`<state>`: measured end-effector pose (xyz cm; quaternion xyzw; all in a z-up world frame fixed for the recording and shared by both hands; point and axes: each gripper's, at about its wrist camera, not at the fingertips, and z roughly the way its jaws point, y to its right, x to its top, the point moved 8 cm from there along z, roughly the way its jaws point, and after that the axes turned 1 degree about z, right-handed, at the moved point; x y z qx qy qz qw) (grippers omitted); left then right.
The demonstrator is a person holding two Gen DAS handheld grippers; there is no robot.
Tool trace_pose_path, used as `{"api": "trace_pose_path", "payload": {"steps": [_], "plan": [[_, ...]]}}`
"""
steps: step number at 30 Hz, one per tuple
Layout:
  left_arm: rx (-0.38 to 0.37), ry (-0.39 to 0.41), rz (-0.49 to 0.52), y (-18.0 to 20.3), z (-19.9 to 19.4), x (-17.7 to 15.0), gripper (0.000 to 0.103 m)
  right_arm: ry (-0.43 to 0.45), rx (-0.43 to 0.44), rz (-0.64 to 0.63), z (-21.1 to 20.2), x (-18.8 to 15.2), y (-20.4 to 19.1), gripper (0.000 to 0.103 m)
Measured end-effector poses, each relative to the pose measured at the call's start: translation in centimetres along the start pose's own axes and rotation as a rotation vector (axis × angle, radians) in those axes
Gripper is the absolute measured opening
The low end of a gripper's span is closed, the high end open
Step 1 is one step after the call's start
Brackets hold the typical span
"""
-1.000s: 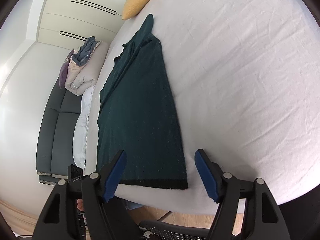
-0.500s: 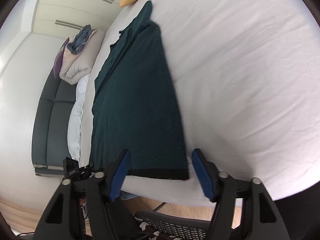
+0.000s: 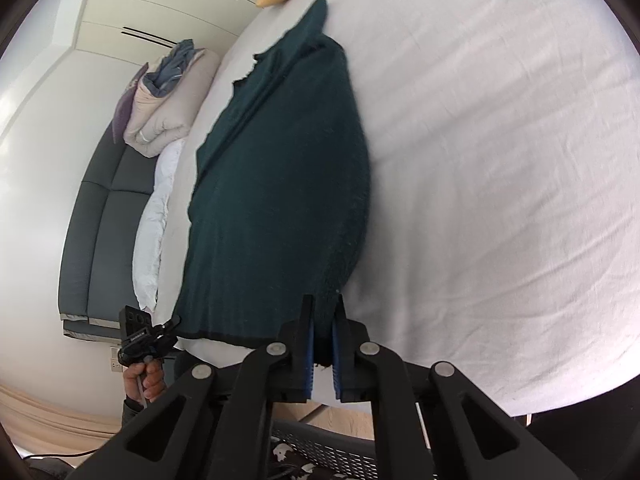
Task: Fold small clothes
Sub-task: 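Lift the hem with both tools and fold it toward the collar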
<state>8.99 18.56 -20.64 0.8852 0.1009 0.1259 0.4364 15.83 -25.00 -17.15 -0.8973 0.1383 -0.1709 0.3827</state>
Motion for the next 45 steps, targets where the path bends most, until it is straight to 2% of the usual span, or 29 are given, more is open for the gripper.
{"api": "trace_pose_path", "payload": {"steps": [5, 12, 18, 30, 36, 39, 45], "plan": [[-0.056, 0.057, 0.002, 1.5, -1.3, 1.2, 0.006, 0.022, 0.041, -0.021, -0.3, 1.3, -1.8, 0.007], [-0.13, 0.149, 0.012, 4.5, -3.0, 4.9, 0.006, 0.076, 0.104, -0.046, -0.5, 5.3, -5.4, 0.007], [-0.148, 0.196, 0.007, 5.9, -3.3, 8.0, 0.006, 0.095, 0.116, -0.091, 0.1, 8.4, -8.2, 0.007], [-0.125, 0.276, 0.035, 9.5, -2.7, 18.0, 0.004, 0.164, 0.111, -0.085, 2.8, 17.5, -10.4, 0.007], [-0.085, 0.296, 0.036, 9.8, -1.2, 23.6, 0.003, 0.186, 0.088, -0.085, 5.0, 21.7, -10.4, 0.007], [-0.058, 0.277, 0.041, 9.6, 0.5, 25.3, 0.003, 0.194, 0.079, -0.077, 5.7, 23.3, -10.1, 0.007], [-0.049, 0.305, 0.022, 9.0, 1.3, 28.9, 0.002, 0.21, 0.049, -0.072, 6.6, 25.9, -9.5, 0.007]]}}
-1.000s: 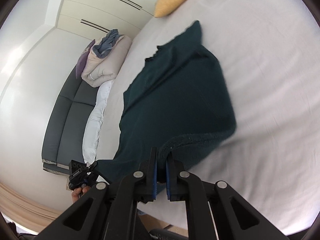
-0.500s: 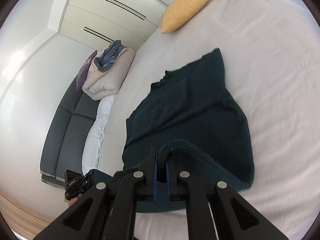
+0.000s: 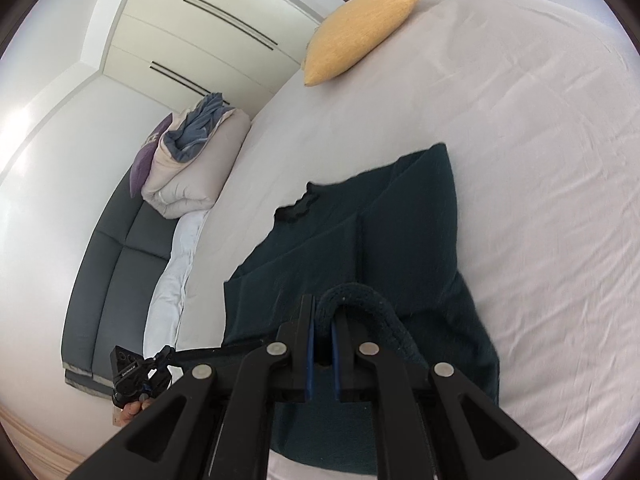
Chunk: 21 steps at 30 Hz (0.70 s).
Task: Fold small clothes
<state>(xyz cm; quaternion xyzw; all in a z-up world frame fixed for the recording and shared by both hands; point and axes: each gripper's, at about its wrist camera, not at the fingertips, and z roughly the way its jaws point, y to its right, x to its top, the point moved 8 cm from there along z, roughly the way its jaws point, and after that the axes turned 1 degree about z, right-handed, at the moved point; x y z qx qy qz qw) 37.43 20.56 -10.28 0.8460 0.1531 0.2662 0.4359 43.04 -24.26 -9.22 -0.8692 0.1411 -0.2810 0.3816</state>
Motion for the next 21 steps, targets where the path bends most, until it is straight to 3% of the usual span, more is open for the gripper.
{"api": "trace_pose_path", "payload": {"steps": [9, 21], "plan": [[0.069, 0.021, 0.068, 1.6, 3.5, 4.9, 0.002, 0.05, -0.044, 0.007, 1.2, 3.8, 1.5, 0.007], [0.151, 0.04, 0.063, 0.4, 9.8, 10.5, 0.002, 0.048, -0.123, -0.001, 5.7, 8.3, 3.2, 0.007]]}}
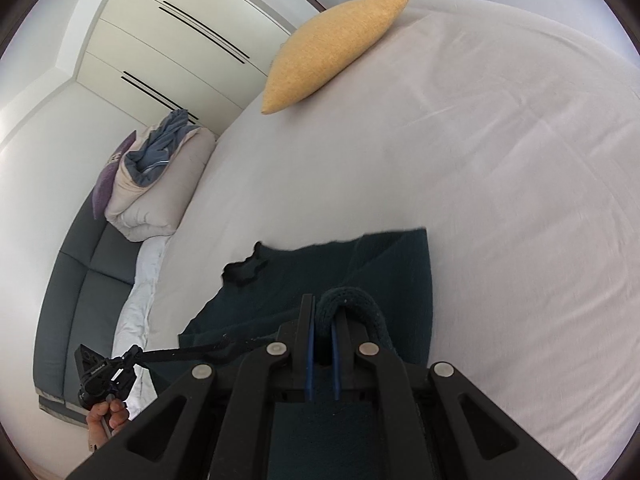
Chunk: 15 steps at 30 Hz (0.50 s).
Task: Fold small clothes
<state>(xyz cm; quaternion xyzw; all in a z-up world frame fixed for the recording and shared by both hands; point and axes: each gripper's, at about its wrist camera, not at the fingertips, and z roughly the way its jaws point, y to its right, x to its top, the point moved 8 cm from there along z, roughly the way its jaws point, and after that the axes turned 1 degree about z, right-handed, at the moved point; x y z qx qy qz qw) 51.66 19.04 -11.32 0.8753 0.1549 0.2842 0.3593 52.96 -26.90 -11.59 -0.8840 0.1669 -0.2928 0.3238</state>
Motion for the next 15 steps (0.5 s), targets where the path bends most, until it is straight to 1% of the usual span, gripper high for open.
{"api": "trace_pose_path", "payload": {"steps": [6, 8, 12, 15], "plan": [[0.029, 0.013, -0.046, -2.0, 3.4, 2.8, 0.002, 0.01, -0.033, 0.025, 2.0, 2.5, 1.3, 0.007], [0.048, 0.013, -0.042, -2.5, 4.4, 3.4, 0.002, 0.009, -0.044, 0.037, 2.6, 3.1, 1.9, 0.007], [0.1, -0.002, -0.05, -4.1, 7.4, 4.3, 0.002, -0.022, -0.097, 0.051, 4.6, 3.7, 3.4, 0.007], [0.132, 0.001, -0.065, -5.6, 9.0, 5.0, 0.002, -0.025, -0.097, 0.087, 5.5, 4.0, 4.3, 0.007]]}}
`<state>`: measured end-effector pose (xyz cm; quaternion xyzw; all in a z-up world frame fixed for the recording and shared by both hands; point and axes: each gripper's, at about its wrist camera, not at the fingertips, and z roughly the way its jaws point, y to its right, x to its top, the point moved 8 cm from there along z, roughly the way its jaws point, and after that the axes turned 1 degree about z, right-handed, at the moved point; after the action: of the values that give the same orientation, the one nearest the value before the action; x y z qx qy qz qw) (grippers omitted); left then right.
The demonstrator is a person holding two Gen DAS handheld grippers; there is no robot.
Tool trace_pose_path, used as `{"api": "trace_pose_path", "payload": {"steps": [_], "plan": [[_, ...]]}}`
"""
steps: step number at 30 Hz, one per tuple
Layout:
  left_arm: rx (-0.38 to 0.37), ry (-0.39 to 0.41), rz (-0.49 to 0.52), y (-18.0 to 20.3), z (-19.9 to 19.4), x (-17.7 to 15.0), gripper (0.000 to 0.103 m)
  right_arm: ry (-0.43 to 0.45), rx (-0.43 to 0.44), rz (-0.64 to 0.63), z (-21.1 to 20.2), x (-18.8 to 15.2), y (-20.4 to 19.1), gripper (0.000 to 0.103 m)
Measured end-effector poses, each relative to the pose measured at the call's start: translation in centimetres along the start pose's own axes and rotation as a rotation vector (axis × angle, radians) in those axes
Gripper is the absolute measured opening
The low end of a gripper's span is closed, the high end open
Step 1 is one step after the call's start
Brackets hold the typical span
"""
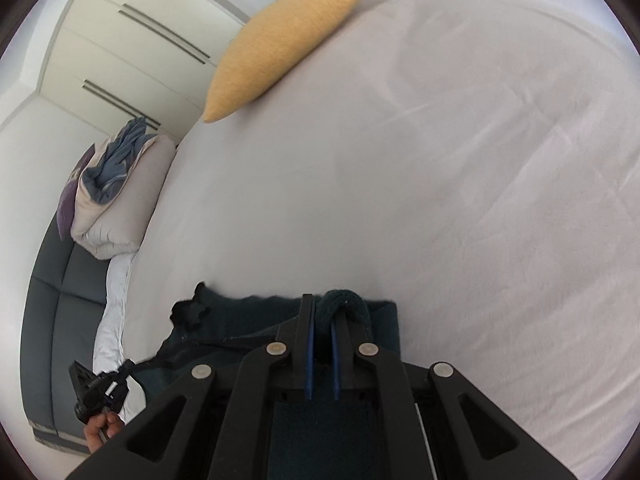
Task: Fold small clothes
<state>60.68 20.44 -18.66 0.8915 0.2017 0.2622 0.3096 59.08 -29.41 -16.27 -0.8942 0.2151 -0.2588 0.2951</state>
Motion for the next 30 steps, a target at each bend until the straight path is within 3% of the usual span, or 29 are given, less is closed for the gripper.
{"api": "trace_pose_path", "payload": {"steps": [2, 4, 7, 8, 9, 11, 12, 14, 17, 20, 25, 28, 30], "plan": [[0.041, -0.006, -0.01, -1.3, 1.0, 0.2, 0.002, -0.013, -0.004, 0.022, 0.6, 0.1, 0.5, 0.006], [0.023, -0.012, -0.032, -2.0, 1.7, 0.6, 0.002, -0.021, 0.001, 0.058, 1.3, 0.1, 1.1, 0.006], [-0.008, 0.052, -0.069, -2.5, 0.5, 1.4, 0.003, -0.003, 0.065, 0.136, 0.8, 0.4, 1.5, 0.018], [-0.005, 0.07, -0.062, -2.4, 0.2, 1.7, 0.003, 0.026, 0.085, 0.156, 0.1, 0.7, 1.6, 0.033], [0.003, 0.084, -0.04, -2.0, -0.4, 1.7, 0.003, 0.061, 0.085, 0.164, -0.5, 1.0, 1.7, 0.059], [0.004, 0.099, 0.023, -0.4, -1.3, 1.4, 0.003, 0.198, 0.046, 0.224, -3.2, 2.1, 2.9, 0.094], [-0.001, 0.097, 0.049, 1.0, -1.7, 1.0, 0.003, 0.26, 0.057, 0.264, -4.7, 2.4, 3.4, 0.095], [-0.032, 0.091, 0.121, 3.7, -1.9, -0.1, 0.003, 0.27, 0.082, 0.256, -6.2, 2.4, 3.0, 0.09], [-0.061, 0.031, 0.244, 7.8, -0.3, -2.8, 0.003, 0.17, 0.102, 0.084, -5.9, 0.1, -0.8, 0.081], [0.016, -0.024, 0.357, 9.7, 3.3, -5.5, 0.003, 0.056, 0.184, -0.024, -4.3, -3.2, -4.6, 0.078], [0.144, -0.054, 0.348, 7.5, 7.9, -6.8, 0.003, -0.078, 0.276, -0.065, 0.0, -7.8, -8.5, 0.077], [0.114, -0.051, 0.289, 4.9, 8.0, -7.1, 0.003, -0.131, 0.298, -0.057, 2.8, -9.1, -9.1, 0.077], [0.085, -0.039, 0.299, 4.4, 7.9, -7.2, 0.003, -0.116, 0.279, -0.036, 3.7, -8.6, -7.7, 0.056]]}}
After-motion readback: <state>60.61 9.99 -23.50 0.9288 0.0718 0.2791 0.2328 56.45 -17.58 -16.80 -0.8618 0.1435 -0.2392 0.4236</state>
